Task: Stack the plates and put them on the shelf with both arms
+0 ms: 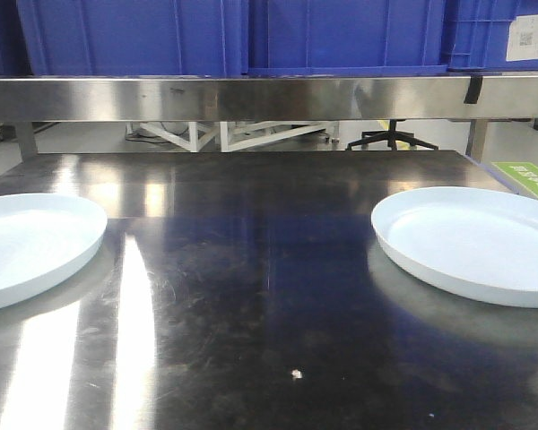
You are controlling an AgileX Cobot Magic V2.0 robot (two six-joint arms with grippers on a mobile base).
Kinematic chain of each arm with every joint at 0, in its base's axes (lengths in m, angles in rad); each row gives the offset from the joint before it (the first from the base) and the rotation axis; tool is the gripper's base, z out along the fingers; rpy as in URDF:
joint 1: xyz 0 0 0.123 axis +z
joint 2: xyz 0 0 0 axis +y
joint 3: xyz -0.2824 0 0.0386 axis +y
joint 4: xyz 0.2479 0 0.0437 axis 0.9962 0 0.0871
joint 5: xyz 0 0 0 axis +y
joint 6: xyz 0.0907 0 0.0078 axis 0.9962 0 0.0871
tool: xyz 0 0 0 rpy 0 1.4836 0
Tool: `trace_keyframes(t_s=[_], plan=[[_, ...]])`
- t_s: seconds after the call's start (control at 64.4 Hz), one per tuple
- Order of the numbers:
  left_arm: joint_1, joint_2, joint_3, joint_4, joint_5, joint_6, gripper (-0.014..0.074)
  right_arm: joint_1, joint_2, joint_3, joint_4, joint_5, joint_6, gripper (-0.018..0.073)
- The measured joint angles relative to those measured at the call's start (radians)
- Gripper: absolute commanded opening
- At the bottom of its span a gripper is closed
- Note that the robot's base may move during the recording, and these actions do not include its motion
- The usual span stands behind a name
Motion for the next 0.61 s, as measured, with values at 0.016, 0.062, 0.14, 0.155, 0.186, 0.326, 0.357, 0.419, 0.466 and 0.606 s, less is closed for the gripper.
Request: trace_keyframes(t_s=[0.016,0.062,0.14,0.155,0.186,0.326,0.357,0.419,0.466,0.606], plan=[[0.0,0.0,0.0,0.0,0.0,0.0,0.0103,0.0,0.0,0.0,0.0,0.0,0.0,0.0047],[0.0,0.0,0.0,0.0,0.0,0.0,0.0103,0.0,0.0,0.0,0.0,0.0,0.0,0.0047],[0.0,0.0,0.0,0.0,0.0,0.0,0.0104,0.0,0.0,0.0,0.0,0.0,0.0,0.0047],[0.0,0.0,0.0,0.0,0.0,0.0,0.0103,0.0,0.0,0.0,0.0,0.0,0.0,0.0047],[0.0,0.0,0.0,0.0,0.0,0.0,0.0104,0.0,0.0,0.0,0.0,0.0,0.0,0.0047],[0.0,0.0,0.0,0.0,0.0,0.0,0.0104,0.0,0.0,0.0,0.0,0.0,0.0,0.0047],[0.0,0.0,0.0,0.0,0.0,0.0,0.0103,0.0,0.0,0.0,0.0,0.0,0.0,0.0047],[0.0,0.0,0.0,0.0,0.0,0.0,0.0103,0.0,0.0,0.0,0.0,0.0,0.0,0.0047],[0.0,0.0,0.0,0.0,0.0,0.0,0.0103,0.0,0.0,0.0,0.0,0.0,0.0,0.0047],[0.0,0.0,0.0,0.0,0.0,0.0,0.0103,0.0,0.0,0.0,0.0,0.0,0.0,0.0047]])
